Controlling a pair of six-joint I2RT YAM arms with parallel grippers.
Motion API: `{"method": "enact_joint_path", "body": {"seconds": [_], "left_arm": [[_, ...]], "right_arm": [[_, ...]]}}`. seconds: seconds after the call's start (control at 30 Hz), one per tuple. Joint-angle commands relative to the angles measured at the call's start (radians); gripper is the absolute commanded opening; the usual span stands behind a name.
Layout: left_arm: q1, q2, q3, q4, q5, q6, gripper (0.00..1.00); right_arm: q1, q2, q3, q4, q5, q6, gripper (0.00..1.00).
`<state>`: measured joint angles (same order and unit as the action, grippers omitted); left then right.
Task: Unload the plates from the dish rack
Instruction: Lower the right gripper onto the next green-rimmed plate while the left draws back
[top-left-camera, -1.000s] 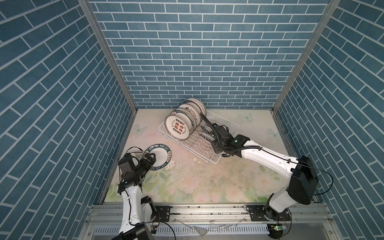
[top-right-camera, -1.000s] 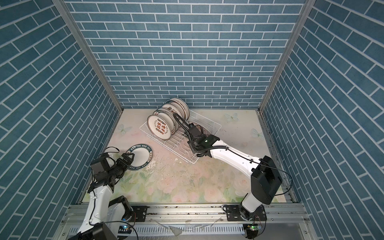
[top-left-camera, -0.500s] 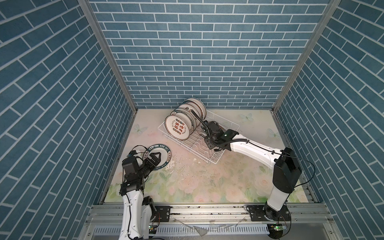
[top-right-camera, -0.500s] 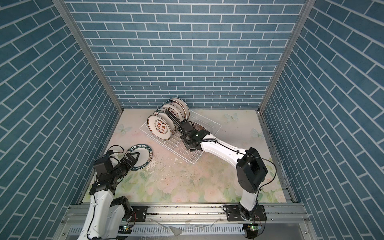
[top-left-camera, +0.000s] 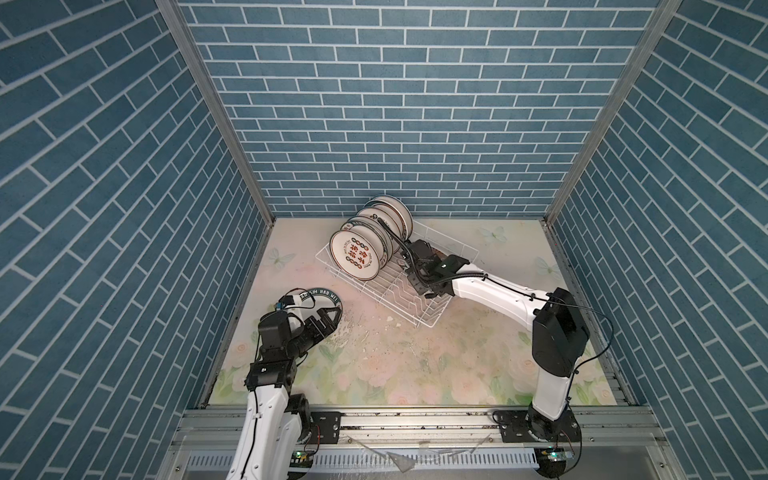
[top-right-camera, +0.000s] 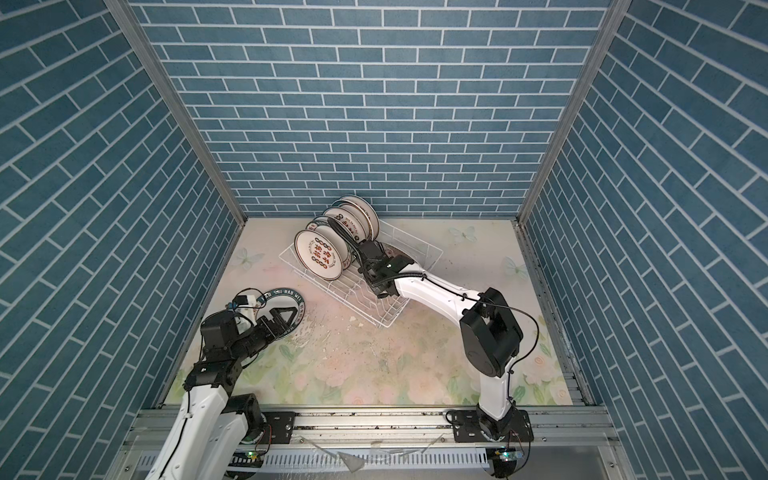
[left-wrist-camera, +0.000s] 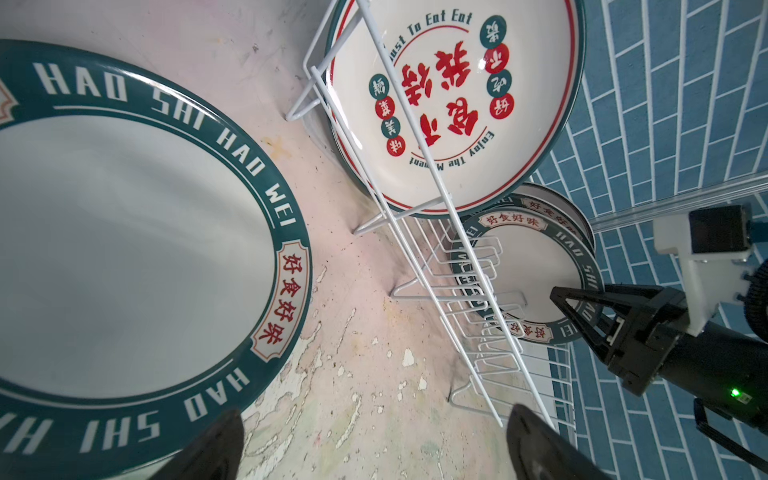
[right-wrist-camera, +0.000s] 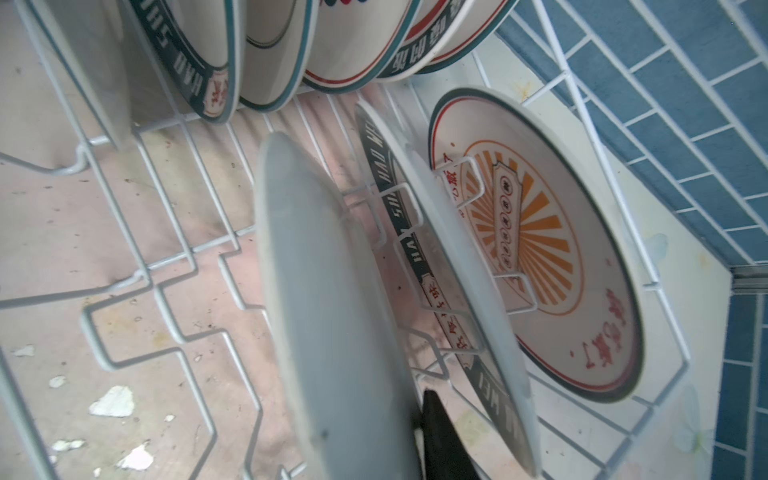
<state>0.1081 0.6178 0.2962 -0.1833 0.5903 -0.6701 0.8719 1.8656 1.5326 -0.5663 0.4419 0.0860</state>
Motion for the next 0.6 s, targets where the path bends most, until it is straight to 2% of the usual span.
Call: {"method": "enact_joint_path", "body": {"seconds": [0.0, 0.13, 0.23, 0.33, 0.57], "left_arm": [[-0.031, 0.013, 0.038, -0.006, -0.024, 0.014, 0.99], [-0.100, 0.062, 0.037, 0.068, -0.003, -0.017, 0.99], [-0.188, 0.086, 0.081, 0.005, -0.121, 0.015, 0.99], [-0.244, 0.099, 0.084, 0.019, -0.174, 0.018, 0.99], [-0.275, 0.131, 0.092, 0.034, -0.206, 0.027, 0.99]], "right_arm": [[-0.001, 0.017, -0.012, -0.017, 0.023, -0.020, 0.21], [0.001, -0.003, -0.032, -0.014, 0.037, -0.021, 0.14], [0.002, -0.026, -0.045, -0.006, 0.044, -0.034, 0.07], [0.008, -0.053, -0.058, 0.004, 0.055, -0.051, 0.06], [0.027, -0.130, -0.082, 0.021, 0.090, -0.083, 0.04]]}}
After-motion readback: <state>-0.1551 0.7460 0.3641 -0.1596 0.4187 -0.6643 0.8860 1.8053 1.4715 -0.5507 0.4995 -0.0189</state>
